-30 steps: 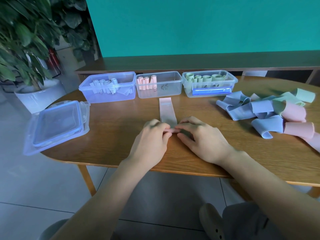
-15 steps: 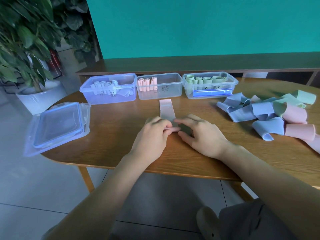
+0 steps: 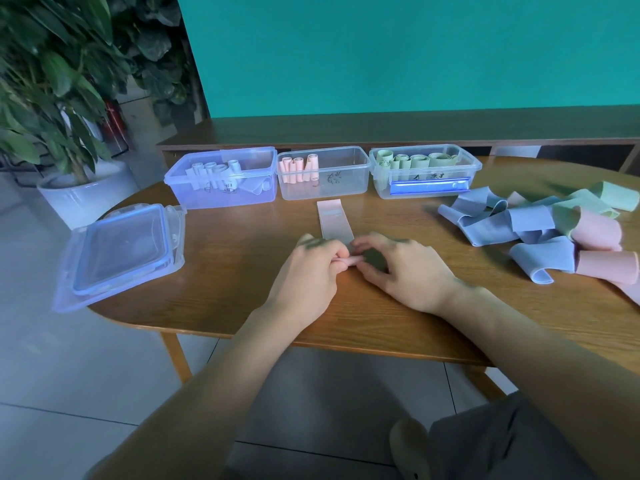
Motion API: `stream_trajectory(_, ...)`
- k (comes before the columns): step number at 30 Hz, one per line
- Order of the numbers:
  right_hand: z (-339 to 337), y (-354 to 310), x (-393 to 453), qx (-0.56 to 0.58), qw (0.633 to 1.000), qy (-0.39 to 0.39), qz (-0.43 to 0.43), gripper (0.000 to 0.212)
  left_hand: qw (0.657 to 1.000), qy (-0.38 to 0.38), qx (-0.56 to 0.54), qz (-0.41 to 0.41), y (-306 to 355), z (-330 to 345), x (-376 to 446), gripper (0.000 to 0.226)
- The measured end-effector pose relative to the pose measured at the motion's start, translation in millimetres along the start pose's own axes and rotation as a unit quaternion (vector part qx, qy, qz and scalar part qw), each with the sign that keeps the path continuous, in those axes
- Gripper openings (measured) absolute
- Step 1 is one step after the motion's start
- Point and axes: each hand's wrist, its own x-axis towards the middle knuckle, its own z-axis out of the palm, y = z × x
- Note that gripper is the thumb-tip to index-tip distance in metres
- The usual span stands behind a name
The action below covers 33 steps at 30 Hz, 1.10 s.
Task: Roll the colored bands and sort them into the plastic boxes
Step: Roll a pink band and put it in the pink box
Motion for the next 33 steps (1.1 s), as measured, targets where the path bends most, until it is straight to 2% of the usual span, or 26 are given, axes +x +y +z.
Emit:
stream_trajectory(5,-0.9,4.2,5.8,0.017,1.000,0.004,0.001,0.017,1.000,0.009,0.014,-0.003,-0.2,2.9,0.4,0.015)
stream_trajectory(10,3.3,11.8,13.6,0.022,0.999,0.011,-0.031,0.025,0.999,-0.007,0.039,-0.005,-4.0,4.8,1.1,0.026)
stream_trajectory(17,4.6,17.3,22.1,0.009,0.999,0.006,-0.050,0.036,0.999,-0.009,0.043,-0.008,-13.0,9.9,10.7,0.025)
stream_trajectory(23,4.7,20.0,28.8,0.039,0.997,0.018,-0.069,0.017,0.999,-0.022,0.049,0.002,-14.9,9.6,14.6,0.031)
stream_trajectory(33,7.9,23.5,37.8,0.022,0.998,0.004,-0.062,0.032,1.000,-0.017,0.025,-0.002,-19.5,6.6,22.8,0.012)
